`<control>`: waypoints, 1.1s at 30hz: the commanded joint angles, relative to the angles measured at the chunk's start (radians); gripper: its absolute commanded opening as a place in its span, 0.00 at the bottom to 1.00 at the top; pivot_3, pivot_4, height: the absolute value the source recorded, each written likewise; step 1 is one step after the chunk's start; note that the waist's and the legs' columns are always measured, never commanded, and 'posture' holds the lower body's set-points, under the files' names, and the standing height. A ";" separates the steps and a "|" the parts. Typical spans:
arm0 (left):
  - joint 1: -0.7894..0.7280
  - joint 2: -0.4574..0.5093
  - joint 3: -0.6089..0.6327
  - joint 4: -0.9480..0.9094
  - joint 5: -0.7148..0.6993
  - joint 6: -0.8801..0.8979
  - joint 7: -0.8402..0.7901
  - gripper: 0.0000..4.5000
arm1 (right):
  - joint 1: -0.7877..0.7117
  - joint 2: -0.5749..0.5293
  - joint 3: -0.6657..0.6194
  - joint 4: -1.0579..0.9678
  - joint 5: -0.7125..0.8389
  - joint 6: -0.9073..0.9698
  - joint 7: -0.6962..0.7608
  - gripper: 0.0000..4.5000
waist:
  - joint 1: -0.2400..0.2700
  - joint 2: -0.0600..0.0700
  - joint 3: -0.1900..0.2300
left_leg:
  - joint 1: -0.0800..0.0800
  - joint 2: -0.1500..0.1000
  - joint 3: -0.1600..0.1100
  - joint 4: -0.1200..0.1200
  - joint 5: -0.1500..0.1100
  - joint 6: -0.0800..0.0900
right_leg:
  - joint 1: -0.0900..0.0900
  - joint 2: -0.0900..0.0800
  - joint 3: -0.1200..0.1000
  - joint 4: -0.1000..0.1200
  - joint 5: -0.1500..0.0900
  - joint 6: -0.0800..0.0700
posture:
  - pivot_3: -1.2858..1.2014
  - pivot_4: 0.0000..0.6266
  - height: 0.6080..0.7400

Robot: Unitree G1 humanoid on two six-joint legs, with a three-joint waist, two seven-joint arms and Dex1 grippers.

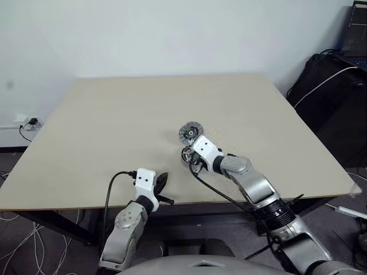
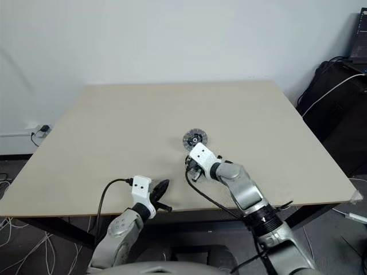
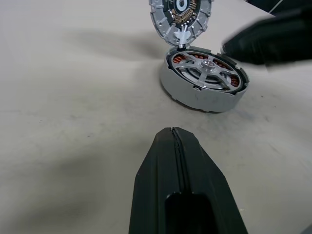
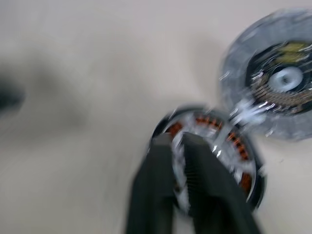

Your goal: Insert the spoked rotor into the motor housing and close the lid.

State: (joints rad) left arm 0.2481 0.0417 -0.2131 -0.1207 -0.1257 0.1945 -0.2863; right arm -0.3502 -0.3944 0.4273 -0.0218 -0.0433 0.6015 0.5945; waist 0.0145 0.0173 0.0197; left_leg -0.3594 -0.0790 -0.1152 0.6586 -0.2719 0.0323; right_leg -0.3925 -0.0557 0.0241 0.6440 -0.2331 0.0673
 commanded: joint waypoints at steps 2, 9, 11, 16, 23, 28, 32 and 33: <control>-0.021 0.024 -0.031 -0.019 0.066 -0.076 0.010 0.00 | -0.086 -0.074 0.071 -0.024 -0.060 -0.008 0.111 0.41 | -0.001 -0.001 0.001 | 0.000 0.000 0.000 0.000 0.000 0.000 | 0.000 0.000 0.000 0.000 -0.002 -0.003 | 0.52 0.00 1.00; 0.006 0.037 -0.040 -0.003 0.085 -0.146 0.010 0.00 | -0.163 -0.078 0.129 0.051 -0.105 -0.038 0.191 0.41 | 0.004 -0.003 0.002 | 0.000 0.000 0.000 -0.001 0.000 0.000 | -0.001 -0.005 0.000 0.000 -0.001 -0.002 | 0.52 0.00 1.00; 0.010 0.037 -0.038 -0.001 0.086 -0.152 0.010 0.00 | -0.176 -0.072 0.136 0.075 -0.113 -0.046 0.204 0.41 | 0.005 -0.003 0.003 | -0.001 0.000 0.000 -0.001 0.000 0.000 | -0.001 -0.005 0.000 0.000 0.001 -0.004 | 0.52 0.00 1.00; 0.023 0.034 -0.031 -0.004 0.078 -0.164 0.011 0.00 | -0.210 -0.042 0.152 0.173 -0.135 -0.073 0.221 0.41 | 0.006 -0.003 0.003 | -0.001 0.000 -0.001 -0.001 0.000 0.000 | -0.001 -0.004 -0.001 0.000 0.001 -0.004 | 0.52 0.00 1.00; 0.030 0.028 -0.028 -0.005 0.075 -0.173 0.014 0.00 | -0.239 -0.015 0.145 0.288 -0.159 -0.080 0.228 0.41 | 0.004 -0.003 0.003 | -0.001 0.000 -0.001 -0.001 0.000 0.000 | -0.001 -0.003 -0.001 0.000 0.002 -0.006 | 0.52 0.00 1.00; 0.025 0.021 -0.035 0.001 0.077 -0.174 0.014 0.00 | -0.245 -0.011 0.141 0.307 -0.166 -0.073 0.236 0.32 | 0.004 -0.003 0.003 | -0.001 0.000 -0.001 -0.001 0.000 0.000 | -0.001 -0.003 -0.002 0.000 0.002 -0.006 | 0.52 0.00 1.00; 0.021 0.018 -0.037 0.008 0.079 -0.177 0.014 0.00 | -0.234 -0.011 0.127 0.278 -0.168 -0.066 0.234 0.05 | 0.004 -0.003 0.002 | -0.001 0.000 -0.001 -0.001 0.000 0.000 | -0.001 -0.003 -0.002 0.000 0.001 -0.004 | 0.52 0.00 1.00; 0.020 0.017 -0.038 0.010 0.079 -0.177 0.014 0.00 | -0.229 -0.011 0.120 0.264 -0.166 -0.061 0.232 0.00 | 0.005 -0.003 0.002 | 0.000 0.000 -0.001 -0.001 0.000 -0.001 | -0.001 -0.003 -0.002 0.000 0.001 -0.005 | 0.52 0.00 1.00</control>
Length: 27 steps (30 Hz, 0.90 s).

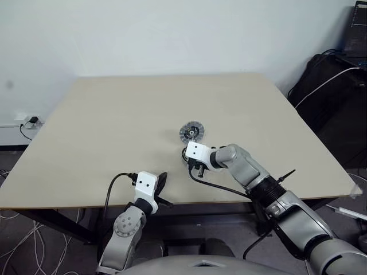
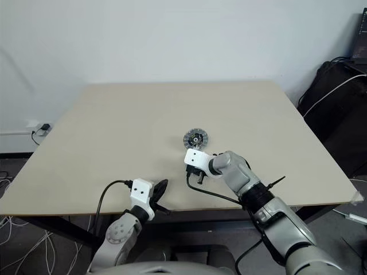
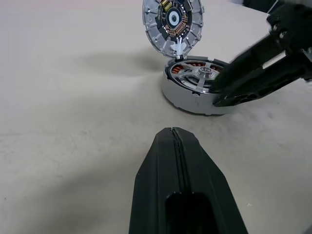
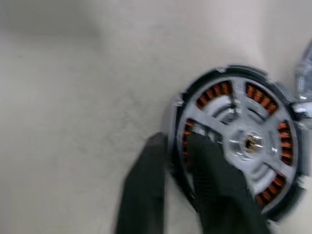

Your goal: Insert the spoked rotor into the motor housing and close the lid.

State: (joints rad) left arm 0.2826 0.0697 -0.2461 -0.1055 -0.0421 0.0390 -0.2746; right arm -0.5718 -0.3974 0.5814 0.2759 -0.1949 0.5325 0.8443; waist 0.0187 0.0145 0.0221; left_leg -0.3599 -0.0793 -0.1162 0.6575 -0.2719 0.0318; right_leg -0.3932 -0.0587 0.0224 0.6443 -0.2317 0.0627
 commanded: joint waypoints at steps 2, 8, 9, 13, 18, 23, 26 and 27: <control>-0.016 -0.012 -0.007 -0.002 -0.003 -0.022 0.002 0.00 | 0.003 -0.010 -0.047 -0.059 -0.009 0.021 -0.024 0.00 | 0.001 0.000 0.000 | 0.000 0.000 0.000 0.000 0.000 0.000 | 0.000 0.000 0.000 0.000 0.000 0.000 | 0.52 0.00 1.00; -0.014 -0.016 -0.010 0.004 0.001 -0.023 0.006 0.00 | 0.076 -0.028 -0.107 -0.213 0.013 0.126 -0.050 0.00 | 0.011 0.000 0.000 | -0.002 -0.001 0.000 -0.001 0.000 0.000 | -0.002 -0.001 0.000 0.000 0.001 -0.001 | 0.52 0.00 1.00; -0.014 -0.016 -0.011 0.007 0.002 -0.023 0.007 0.00 | 0.095 -0.029 -0.126 -0.253 0.024 0.162 -0.057 0.00 | 0.012 0.000 0.000 | -0.003 -0.001 0.000 -0.001 0.000 0.001 | -0.003 -0.001 0.000 -0.001 0.001 -0.001 | 0.52 0.00 1.00; -0.012 -0.020 -0.014 0.016 0.003 -0.026 0.010 0.00 | 0.193 -0.023 -0.213 -0.453 0.073 0.349 -0.093 0.00 | 0.019 -0.001 0.001 | -0.006 -0.001 -0.001 -0.001 -0.001 0.000 | -0.006 -0.003 0.000 -0.001 0.000 -0.001 | 0.52 0.00 1.00; -0.013 -0.027 -0.019 0.027 0.001 -0.025 0.010 0.00 | 0.303 0.059 -0.306 -0.680 0.144 0.632 -0.172 0.00 | 0.018 -0.001 0.001 | -0.009 0.000 -0.001 -0.001 -0.001 0.000 | -0.008 -0.003 0.000 -0.001 0.000 -0.001 | 0.52 0.00 1.00; -0.014 -0.029 -0.027 0.036 0.001 -0.021 0.003 0.00 | 0.338 0.266 -0.431 -0.811 0.169 0.891 -0.320 0.00 | 0.016 -0.001 0.001 | -0.009 0.001 -0.001 -0.001 -0.001 0.000 | -0.009 -0.002 0.000 0.000 -0.002 0.003 | 0.52 0.00 1.00; -0.013 -0.027 -0.027 0.044 -0.002 -0.020 0.000 0.00 | 0.306 0.402 -0.526 -0.834 0.165 1.012 -0.409 0.00 | 0.014 0.000 0.001 | -0.009 0.001 -0.001 -0.001 -0.001 -0.001 | -0.009 -0.002 0.000 0.001 -0.002 0.004 | 0.52 0.00 1.00; -0.013 -0.026 -0.028 0.046 -0.001 -0.019 -0.001 0.00 | 0.293 0.432 -0.549 -0.833 0.164 1.038 -0.431 0.00 | 0.013 0.000 0.002 | -0.009 0.001 -0.001 -0.001 -0.001 -0.002 | -0.009 -0.002 0.000 0.001 -0.002 0.004 | 0.52 0.00 1.00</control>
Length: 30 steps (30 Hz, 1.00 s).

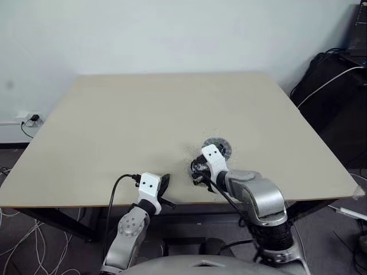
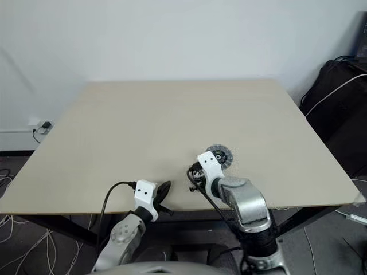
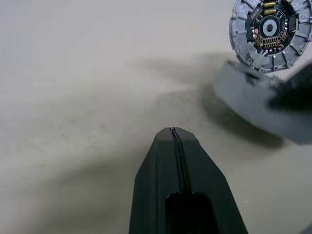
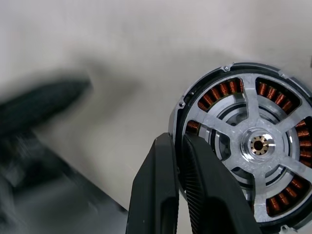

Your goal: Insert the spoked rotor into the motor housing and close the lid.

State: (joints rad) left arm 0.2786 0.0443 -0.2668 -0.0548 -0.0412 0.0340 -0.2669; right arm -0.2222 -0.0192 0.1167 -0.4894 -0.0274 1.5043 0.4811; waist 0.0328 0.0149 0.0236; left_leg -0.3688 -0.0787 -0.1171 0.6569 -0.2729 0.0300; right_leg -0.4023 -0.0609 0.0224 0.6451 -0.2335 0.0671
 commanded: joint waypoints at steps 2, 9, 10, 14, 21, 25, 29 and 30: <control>-0.007 0.000 -0.007 -0.002 -0.003 -0.014 -0.010 0.00 | -0.083 0.108 -0.133 -0.050 -0.009 0.102 -0.116 0.00 | -0.001 0.000 0.000 | 0.000 -0.001 0.000 0.000 -0.001 -0.002 | 0.000 0.000 0.000 0.000 0.000 0.000 | 0.52 0.00 1.00; 0.000 -0.004 -0.005 0.001 -0.003 -0.016 -0.006 0.00 | -0.131 0.224 -0.229 0.039 0.017 0.110 -0.239 0.00 | -0.020 0.003 0.001 | -0.001 -0.003 0.001 -0.001 -0.001 -0.002 | -0.002 0.000 0.001 0.000 0.003 -0.004 | 0.52 0.00 1.00; 0.002 -0.004 -0.003 0.001 -0.004 -0.017 -0.005 0.00 | -0.141 0.236 -0.233 0.055 0.022 0.106 -0.252 0.00 | -0.024 0.004 0.001 | -0.001 -0.002 0.001 -0.002 0.001 0.000 | -0.003 0.000 0.002 0.000 0.003 -0.004 | 0.52 0.00 1.00; 0.008 -0.002 0.004 -0.002 -0.006 -0.018 -0.003 0.00 | -0.168 0.275 -0.248 0.116 0.040 0.075 -0.293 0.00 | -0.035 0.005 0.001 | -0.001 0.000 0.001 -0.006 0.003 -0.002 | -0.006 0.001 0.002 0.001 0.002 -0.007 | 0.52 0.00 1.00; 0.019 0.003 0.007 -0.013 -0.004 -0.014 -0.003 0.00 | -0.191 0.328 -0.252 0.160 0.097 0.065 -0.339 0.00 | -0.041 0.006 0.001 | -0.001 -0.001 0.000 -0.007 0.003 -0.003 | -0.006 0.000 0.002 0.001 0.002 -0.008 | 0.52 0.00 1.00; 0.024 0.005 0.005 -0.021 -0.001 -0.010 -0.003 0.00 | -0.198 0.348 -0.237 0.213 0.131 0.025 -0.367 0.00 | -0.045 0.006 0.001 | -0.001 -0.001 0.000 -0.007 0.003 -0.003 | -0.006 0.000 0.001 0.001 0.002 -0.008 | 0.52 0.00 1.00; 0.025 0.007 0.003 -0.026 0.000 -0.006 -0.003 0.00 | -0.203 0.351 -0.213 0.287 0.171 -0.035 -0.383 0.00 | -0.049 0.006 0.000 | 0.001 0.000 0.000 -0.007 0.004 -0.003 | -0.005 0.001 0.001 0.001 0.002 -0.007 | 0.52 0.00 1.00; 0.026 0.008 0.003 -0.027 0.001 -0.005 -0.003 0.00 | -0.205 0.359 -0.215 0.309 0.182 -0.060 -0.387 0.00 | -0.051 0.005 0.000 | 0.001 0.000 0.000 -0.007 0.004 -0.003 | -0.004 0.001 0.002 0.001 0.002 -0.007 | 0.52 0.00 1.00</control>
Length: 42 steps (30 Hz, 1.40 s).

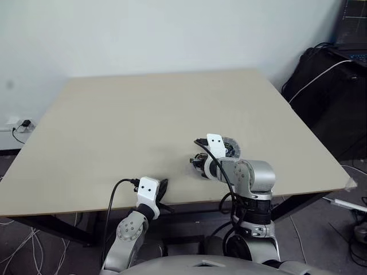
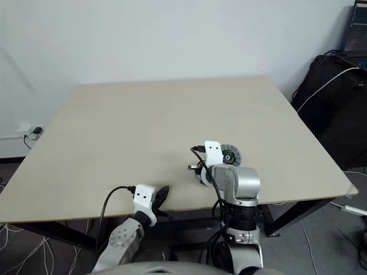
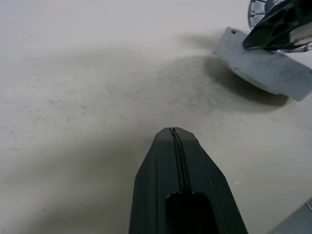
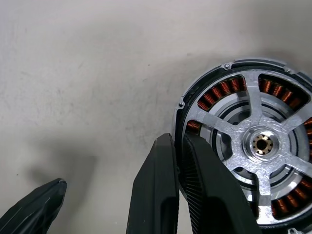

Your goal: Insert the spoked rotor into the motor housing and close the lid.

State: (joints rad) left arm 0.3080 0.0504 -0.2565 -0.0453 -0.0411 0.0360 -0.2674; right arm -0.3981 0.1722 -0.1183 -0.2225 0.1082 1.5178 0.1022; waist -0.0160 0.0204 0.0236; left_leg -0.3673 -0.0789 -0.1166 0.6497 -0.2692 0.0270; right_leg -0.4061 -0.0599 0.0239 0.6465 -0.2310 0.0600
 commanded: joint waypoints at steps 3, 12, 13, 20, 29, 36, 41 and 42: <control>-0.002 0.004 -0.009 -0.039 0.001 -0.003 -0.003 0.00 | -0.037 0.181 0.014 0.100 0.082 -0.147 -0.020 0.00 | -0.011 -0.001 0.000 | 0.005 0.000 0.000 0.000 0.000 0.000 | 0.005 0.000 0.000 0.000 -0.002 0.004 | 0.52 0.00 1.00; -0.001 0.009 -0.011 -0.049 0.001 0.007 -0.002 0.00 | -0.067 0.136 0.072 0.102 0.252 -0.188 0.026 0.42 | -0.020 0.002 0.003 | 0.007 0.001 -0.001 -0.001 0.002 0.002 | 0.006 0.001 0.000 -0.001 -0.001 0.006 | 0.52 0.00 1.00; -0.001 0.009 -0.011 -0.050 0.001 0.009 -0.002 0.00 | -0.065 0.098 0.112 0.081 0.269 -0.183 0.056 0.42 | -0.022 0.002 0.003 | 0.006 0.000 -0.001 -0.001 0.002 0.002 | 0.006 0.001 0.000 -0.001 -0.001 0.005 | 0.52 0.00 1.00; -0.011 0.011 -0.019 -0.053 0.000 0.021 -0.005 0.00 | -0.063 -0.116 0.285 -0.025 0.314 -0.190 0.209 0.42 | -0.011 0.001 0.002 | 0.001 0.000 -0.002 -0.003 0.002 0.001 | 0.000 0.000 0.000 -0.001 0.001 -0.002 | 0.52 0.00 1.00; -0.021 0.010 -0.024 -0.053 -0.002 0.026 -0.003 0.00 | -0.015 -0.227 0.432 0.066 0.225 -0.335 0.207 0.42 | -0.005 0.000 0.002 | 0.002 0.000 -0.002 -0.001 0.001 0.001 | 0.002 0.000 -0.001 -0.002 -0.002 0.004 | 0.52 0.00 1.00; -0.017 0.016 -0.021 -0.060 -0.003 0.028 0.000 0.00 | -0.018 -0.252 0.463 0.055 0.215 -0.392 0.243 0.42 | -0.001 -0.001 0.002 | 0.002 0.000 -0.002 -0.001 0.001 0.001 | 0.002 0.000 -0.001 -0.002 -0.002 0.004 | 0.52 0.00 1.00; -0.015 0.019 -0.023 -0.067 -0.002 0.027 0.000 0.00 | -0.016 -0.282 0.471 0.024 0.209 -0.402 0.256 0.42 | 0.005 -0.001 0.002 | 0.002 0.000 -0.002 -0.001 0.001 0.001 | 0.003 0.000 -0.001 -0.002 -0.001 0.004 | 0.52 0.00 1.00; -0.013 0.021 -0.024 -0.070 -0.003 0.026 -0.001 0.00 | -0.014 -0.302 0.479 0.006 0.210 -0.400 0.266 0.42 | 0.005 -0.001 0.002 | 0.002 0.000 -0.002 -0.001 0.001 0.001 | 0.003 0.000 -0.001 -0.002 -0.001 0.004 | 0.52 0.00 1.00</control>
State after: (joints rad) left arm 0.3009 0.0716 -0.2799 -0.0561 -0.0414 0.0654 -0.2648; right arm -0.4013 -0.1211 0.3591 -0.1598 0.3184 1.1377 0.3521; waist -0.0111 0.0198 0.0255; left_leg -0.3654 -0.0792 -0.1182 0.6489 -0.2678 0.0284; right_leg -0.4036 -0.0601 0.0233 0.6448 -0.2325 0.0644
